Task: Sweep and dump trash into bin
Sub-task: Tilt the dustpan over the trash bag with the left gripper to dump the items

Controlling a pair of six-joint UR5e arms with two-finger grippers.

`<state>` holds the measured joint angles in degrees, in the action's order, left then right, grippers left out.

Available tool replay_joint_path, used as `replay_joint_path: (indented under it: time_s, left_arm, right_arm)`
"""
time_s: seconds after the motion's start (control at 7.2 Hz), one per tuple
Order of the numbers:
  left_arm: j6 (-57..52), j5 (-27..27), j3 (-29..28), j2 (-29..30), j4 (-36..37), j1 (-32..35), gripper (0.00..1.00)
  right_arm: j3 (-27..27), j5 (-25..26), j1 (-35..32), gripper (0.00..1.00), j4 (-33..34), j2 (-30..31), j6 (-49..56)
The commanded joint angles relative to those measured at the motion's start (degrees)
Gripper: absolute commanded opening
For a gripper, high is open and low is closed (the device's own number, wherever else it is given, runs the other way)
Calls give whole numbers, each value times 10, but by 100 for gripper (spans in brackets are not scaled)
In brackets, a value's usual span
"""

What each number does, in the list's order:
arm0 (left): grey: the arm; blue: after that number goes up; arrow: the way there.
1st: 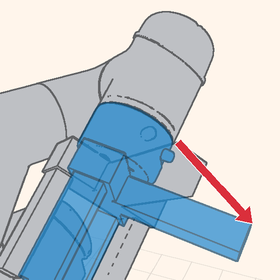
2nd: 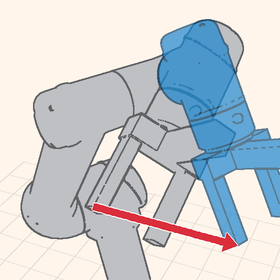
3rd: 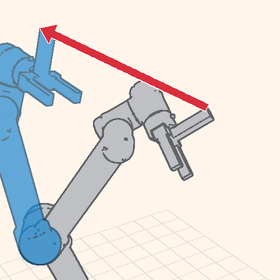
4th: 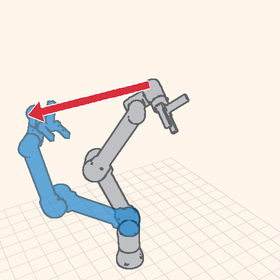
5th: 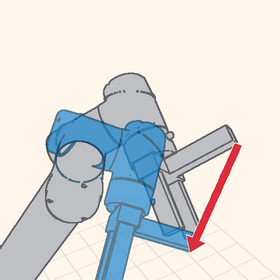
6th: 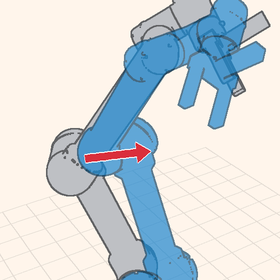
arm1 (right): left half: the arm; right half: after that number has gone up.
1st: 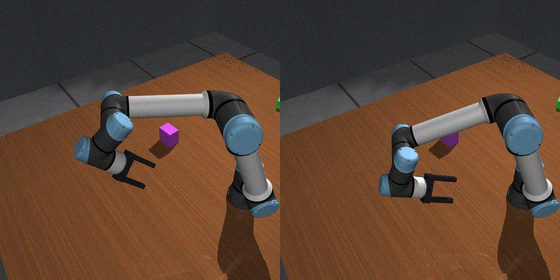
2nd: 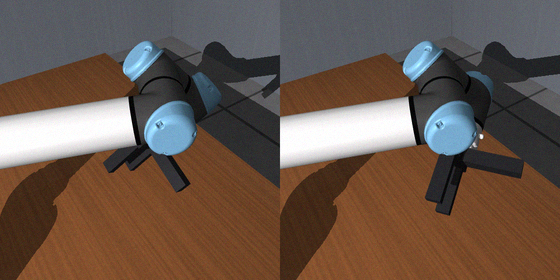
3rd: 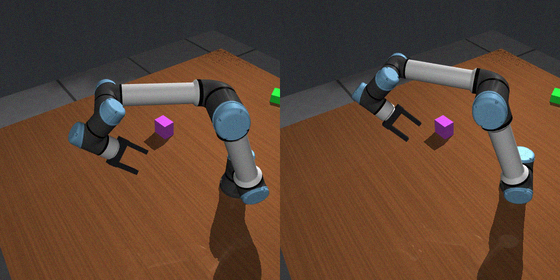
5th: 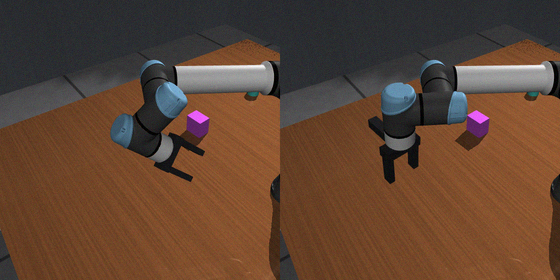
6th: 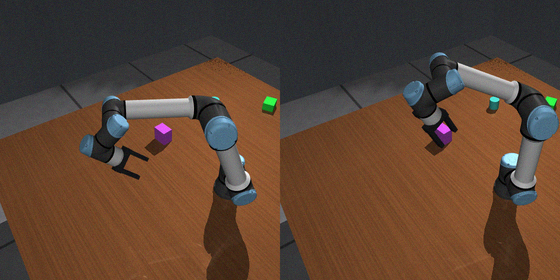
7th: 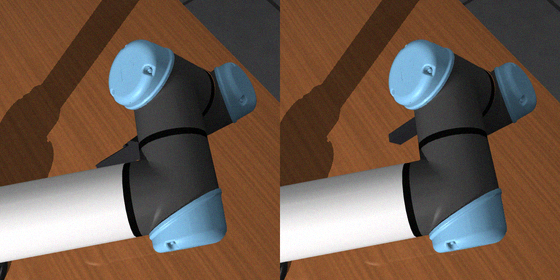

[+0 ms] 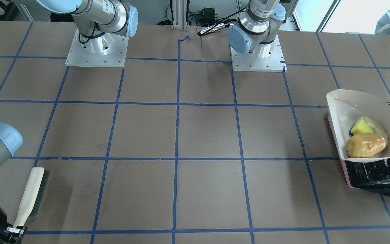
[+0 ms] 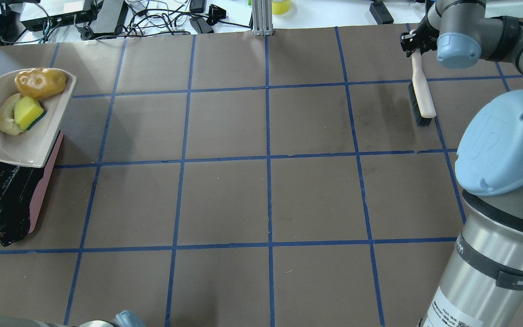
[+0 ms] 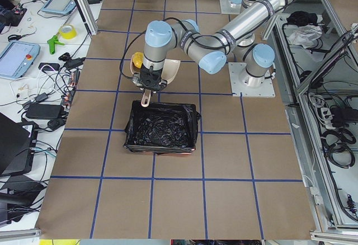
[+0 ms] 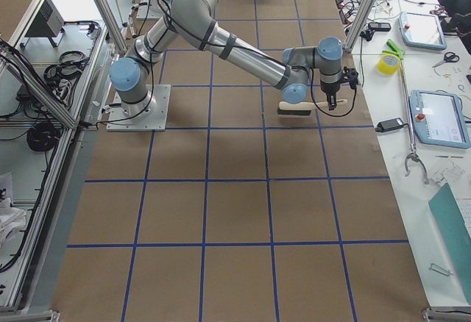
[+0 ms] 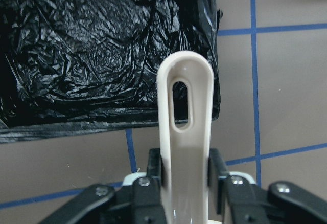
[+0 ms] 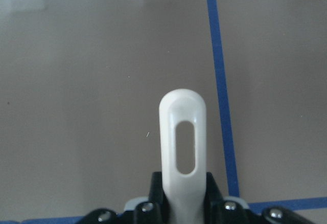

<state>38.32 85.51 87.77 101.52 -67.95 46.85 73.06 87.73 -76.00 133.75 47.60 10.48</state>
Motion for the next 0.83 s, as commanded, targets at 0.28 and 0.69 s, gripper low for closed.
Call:
replay_joint_path:
  time_s: [0.28,0.69]
  left_arm:
    - [-197,5,-44,58,32,-102,0]
    - [-290,39,-40,109,201,-108,0]
  right_arm:
    - [-3,-1,6,13,15,-9,37]
    - [7,-2,8,13,29,-10,44]
